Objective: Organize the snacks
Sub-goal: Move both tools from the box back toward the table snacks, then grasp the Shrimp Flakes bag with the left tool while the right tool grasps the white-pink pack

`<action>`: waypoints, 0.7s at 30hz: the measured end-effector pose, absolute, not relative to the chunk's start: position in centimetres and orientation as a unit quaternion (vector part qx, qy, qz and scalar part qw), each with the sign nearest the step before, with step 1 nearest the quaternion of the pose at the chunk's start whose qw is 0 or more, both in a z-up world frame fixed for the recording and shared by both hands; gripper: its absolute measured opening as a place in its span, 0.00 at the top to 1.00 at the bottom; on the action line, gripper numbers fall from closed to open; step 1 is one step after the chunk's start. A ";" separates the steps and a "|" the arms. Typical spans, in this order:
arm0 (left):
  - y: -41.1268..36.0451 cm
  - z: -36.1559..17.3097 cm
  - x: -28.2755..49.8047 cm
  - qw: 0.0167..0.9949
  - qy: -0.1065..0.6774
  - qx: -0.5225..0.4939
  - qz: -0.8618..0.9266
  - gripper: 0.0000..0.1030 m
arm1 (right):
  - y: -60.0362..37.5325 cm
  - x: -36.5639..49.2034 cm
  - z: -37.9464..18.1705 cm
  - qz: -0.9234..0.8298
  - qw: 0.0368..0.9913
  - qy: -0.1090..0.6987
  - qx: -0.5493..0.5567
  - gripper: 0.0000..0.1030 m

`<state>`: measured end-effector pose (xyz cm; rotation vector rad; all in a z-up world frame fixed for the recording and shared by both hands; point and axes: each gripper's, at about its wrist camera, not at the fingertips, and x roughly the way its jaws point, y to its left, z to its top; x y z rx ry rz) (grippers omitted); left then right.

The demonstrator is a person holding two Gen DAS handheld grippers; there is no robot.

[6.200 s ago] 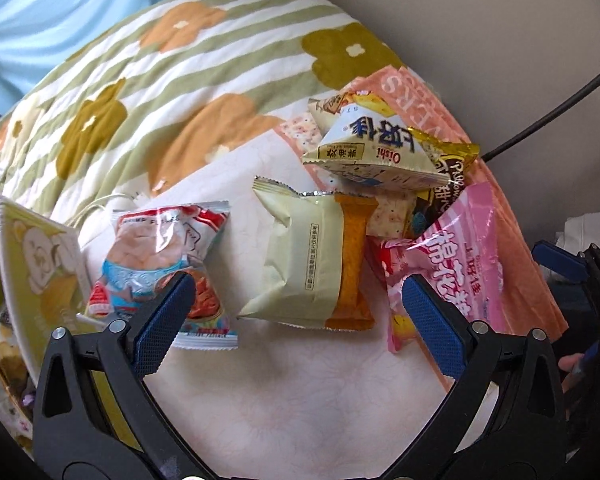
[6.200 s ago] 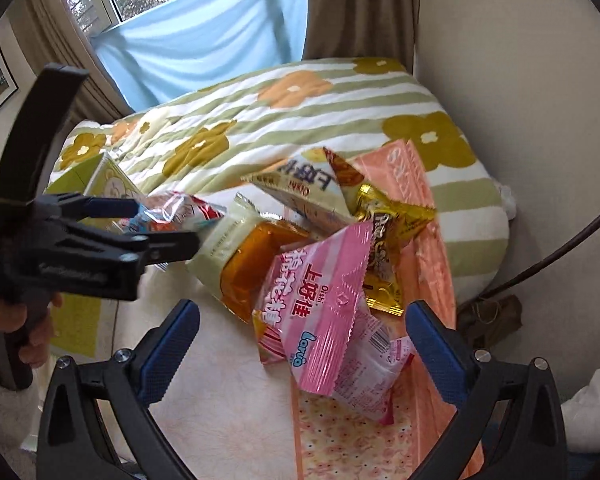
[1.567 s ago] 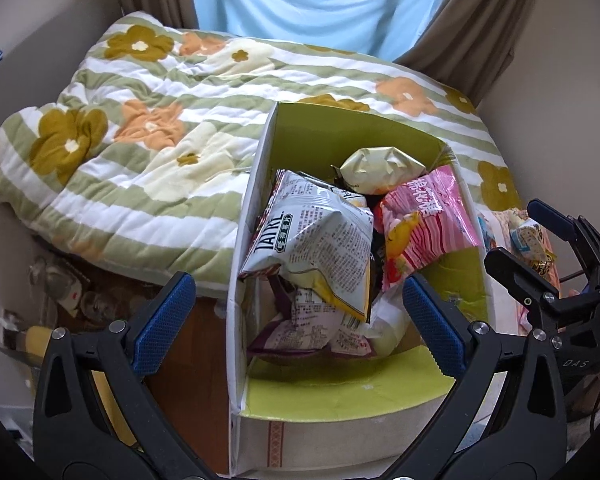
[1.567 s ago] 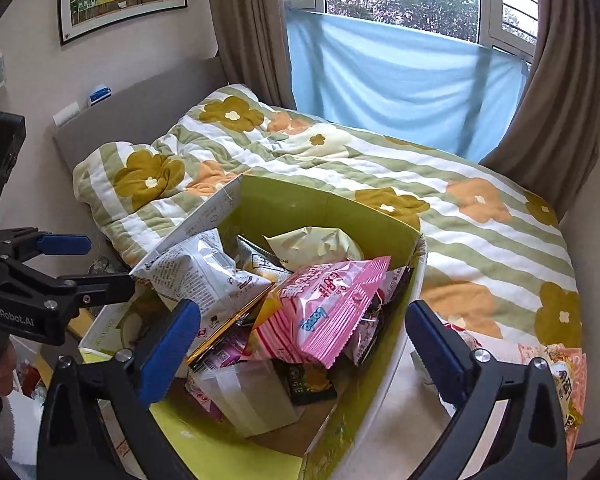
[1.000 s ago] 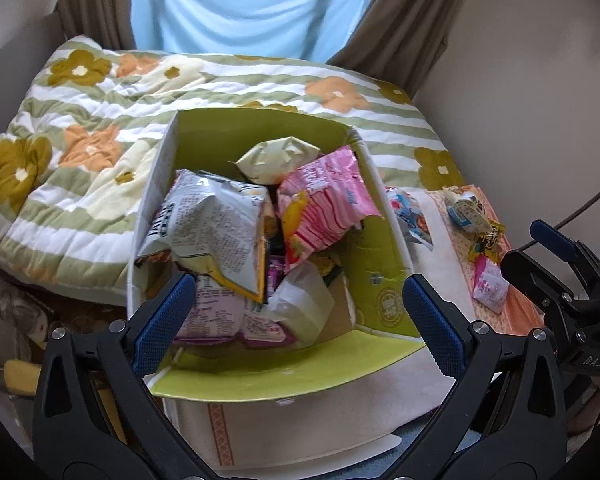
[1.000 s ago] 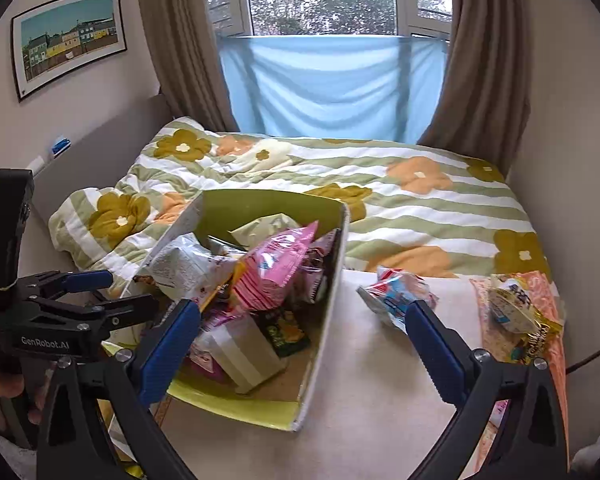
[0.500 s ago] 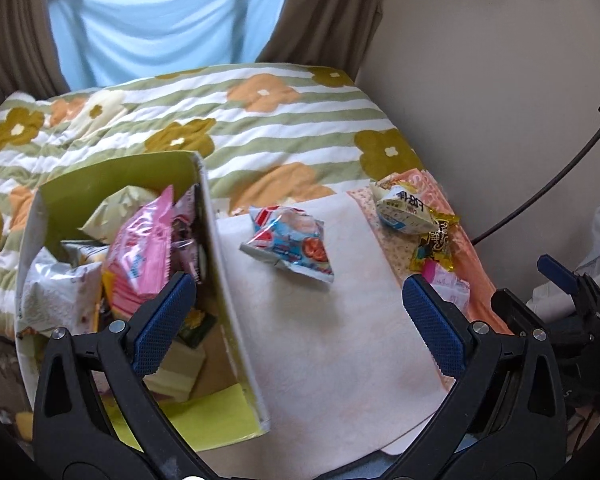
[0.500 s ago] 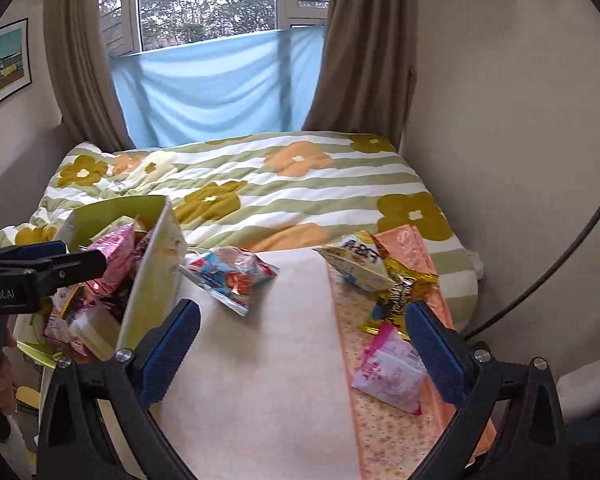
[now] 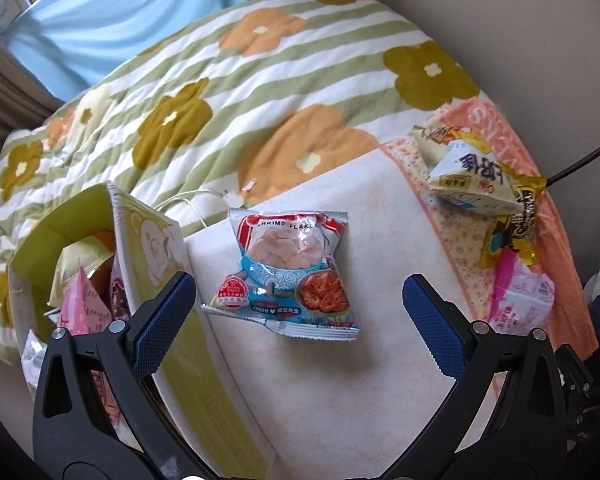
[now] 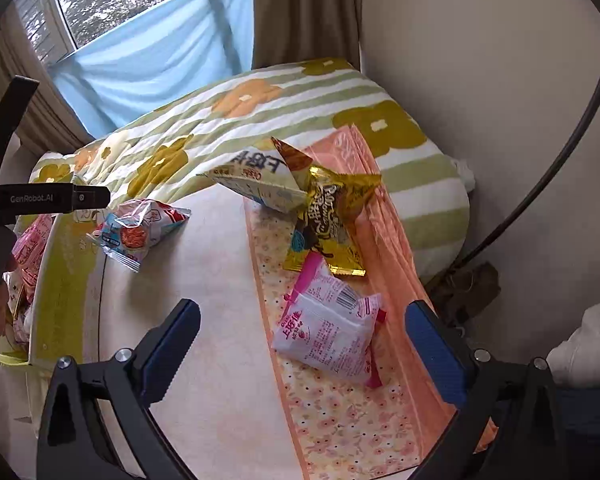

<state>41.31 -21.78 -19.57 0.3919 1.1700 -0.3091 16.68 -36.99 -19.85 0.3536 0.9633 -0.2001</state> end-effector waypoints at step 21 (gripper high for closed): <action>-22.6 -31.2 46.2 0.697 0.654 0.252 -0.150 0.07 | -37.0 19.3 -26.1 -0.190 0.824 0.492 0.207 0.01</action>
